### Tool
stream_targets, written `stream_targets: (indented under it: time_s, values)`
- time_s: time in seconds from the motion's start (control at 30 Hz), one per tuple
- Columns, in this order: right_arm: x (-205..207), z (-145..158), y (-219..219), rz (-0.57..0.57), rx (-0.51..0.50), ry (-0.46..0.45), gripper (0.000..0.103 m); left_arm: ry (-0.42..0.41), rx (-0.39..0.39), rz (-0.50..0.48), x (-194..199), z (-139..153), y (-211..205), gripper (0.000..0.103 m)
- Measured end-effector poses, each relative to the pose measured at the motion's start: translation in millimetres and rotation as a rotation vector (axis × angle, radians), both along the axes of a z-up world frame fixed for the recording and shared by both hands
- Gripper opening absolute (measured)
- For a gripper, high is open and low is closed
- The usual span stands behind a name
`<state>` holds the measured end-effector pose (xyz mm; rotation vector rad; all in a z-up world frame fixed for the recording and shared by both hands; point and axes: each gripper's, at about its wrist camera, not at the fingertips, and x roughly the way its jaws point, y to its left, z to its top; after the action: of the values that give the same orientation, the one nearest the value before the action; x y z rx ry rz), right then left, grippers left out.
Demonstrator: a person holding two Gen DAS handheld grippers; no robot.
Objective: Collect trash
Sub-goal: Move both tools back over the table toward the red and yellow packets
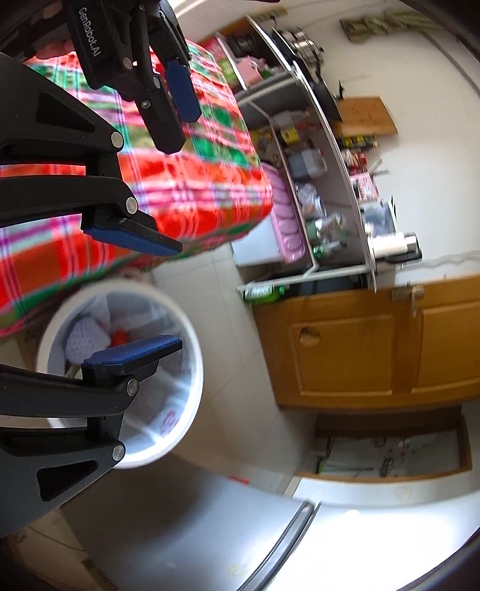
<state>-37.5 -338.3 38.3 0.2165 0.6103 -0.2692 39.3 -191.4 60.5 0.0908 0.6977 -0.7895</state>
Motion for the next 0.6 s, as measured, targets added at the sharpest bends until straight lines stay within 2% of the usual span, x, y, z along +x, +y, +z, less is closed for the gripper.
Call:
stream_targets:
  time_s: [0.5,0.6]
  values:
    - [68,-1,87,0.231,0.032,0.006,0.05,0.041,-0.045,0.28,52,-5,142,0.061]
    - [83,-4,102,0.27,0.032,0.021,0.05,0.027,-0.03,0.36,63,-5,172,0.061]
